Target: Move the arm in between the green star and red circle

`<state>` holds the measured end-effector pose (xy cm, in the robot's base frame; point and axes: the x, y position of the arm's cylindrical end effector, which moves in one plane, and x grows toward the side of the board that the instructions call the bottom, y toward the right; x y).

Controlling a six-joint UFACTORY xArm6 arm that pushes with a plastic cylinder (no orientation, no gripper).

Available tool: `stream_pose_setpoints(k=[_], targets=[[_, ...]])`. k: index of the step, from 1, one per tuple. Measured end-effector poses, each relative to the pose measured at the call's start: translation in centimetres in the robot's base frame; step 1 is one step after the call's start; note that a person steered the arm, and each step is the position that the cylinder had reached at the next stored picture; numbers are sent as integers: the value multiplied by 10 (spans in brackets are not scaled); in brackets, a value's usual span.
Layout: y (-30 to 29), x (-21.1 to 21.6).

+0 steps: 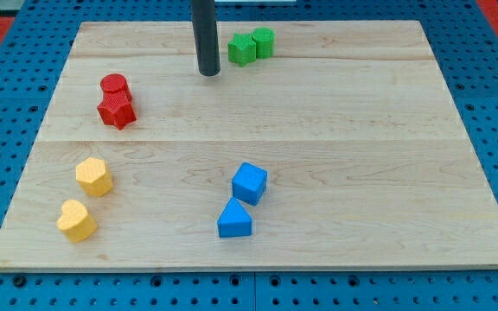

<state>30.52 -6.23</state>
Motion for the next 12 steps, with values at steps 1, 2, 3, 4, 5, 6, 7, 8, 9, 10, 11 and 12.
stream_pose_setpoints(k=[1, 2, 3, 4, 5, 6, 7, 8, 9, 10, 11, 12], targets=[[0, 0], [5, 0], [8, 0], [11, 0], [14, 0], [17, 0], [17, 0], [18, 0], [20, 0], [22, 0], [24, 0], [20, 1]])
